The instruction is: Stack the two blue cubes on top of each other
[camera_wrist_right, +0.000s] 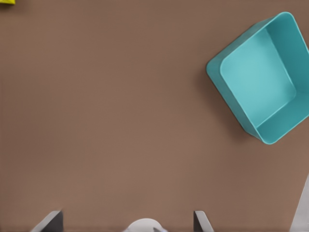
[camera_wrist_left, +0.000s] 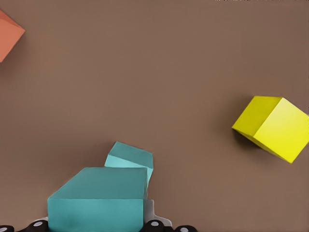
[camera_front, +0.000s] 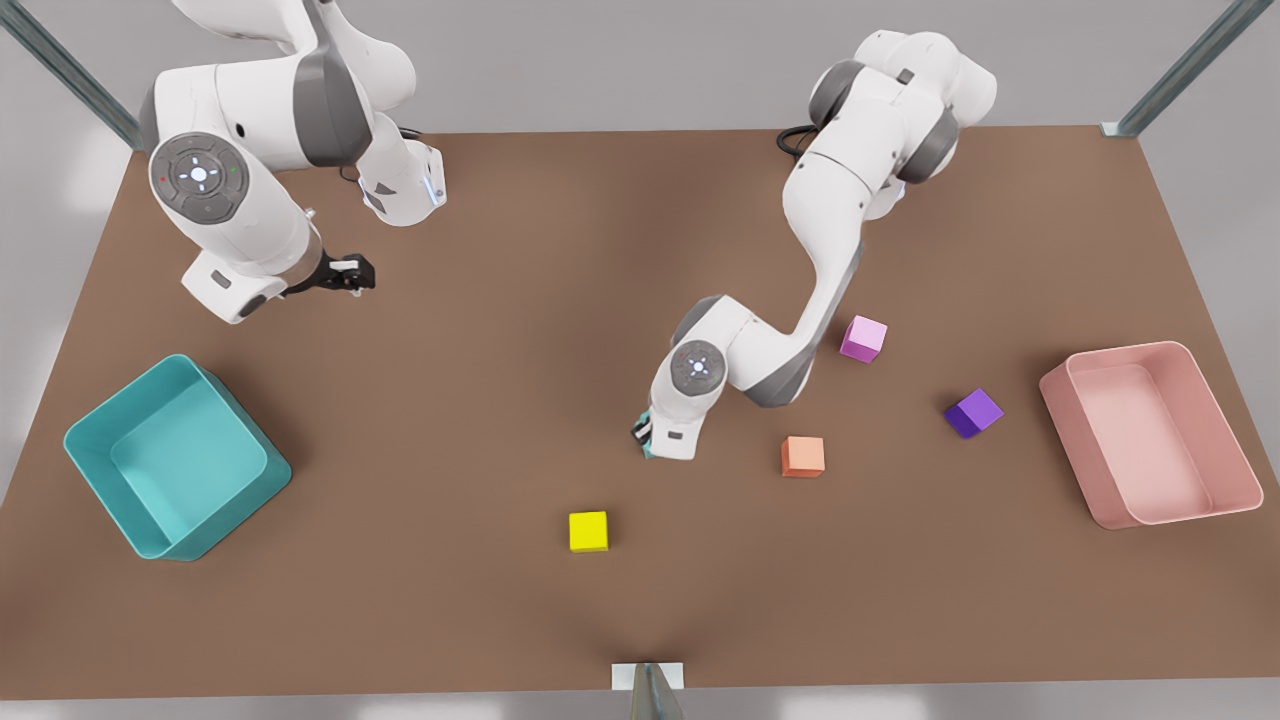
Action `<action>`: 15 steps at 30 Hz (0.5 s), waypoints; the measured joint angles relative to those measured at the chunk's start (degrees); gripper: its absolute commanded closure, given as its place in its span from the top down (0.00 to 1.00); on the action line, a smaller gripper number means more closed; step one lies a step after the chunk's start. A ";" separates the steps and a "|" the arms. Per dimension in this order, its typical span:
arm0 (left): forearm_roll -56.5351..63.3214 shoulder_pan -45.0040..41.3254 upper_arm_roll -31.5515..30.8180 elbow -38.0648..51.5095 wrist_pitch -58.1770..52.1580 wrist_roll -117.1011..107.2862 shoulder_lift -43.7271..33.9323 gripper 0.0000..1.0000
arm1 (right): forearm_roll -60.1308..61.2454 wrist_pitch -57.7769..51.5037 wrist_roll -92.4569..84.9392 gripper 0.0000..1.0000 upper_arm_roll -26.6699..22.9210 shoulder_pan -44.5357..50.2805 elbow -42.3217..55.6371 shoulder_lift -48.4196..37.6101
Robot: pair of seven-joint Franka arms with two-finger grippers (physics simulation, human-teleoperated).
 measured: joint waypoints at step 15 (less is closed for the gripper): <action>-1.00 0.12 -1.05 -1.17 4.68 -8.17 2.15 0.69 | -0.67 -0.32 -0.76 1.00 0.09 0.14 -0.19 0.73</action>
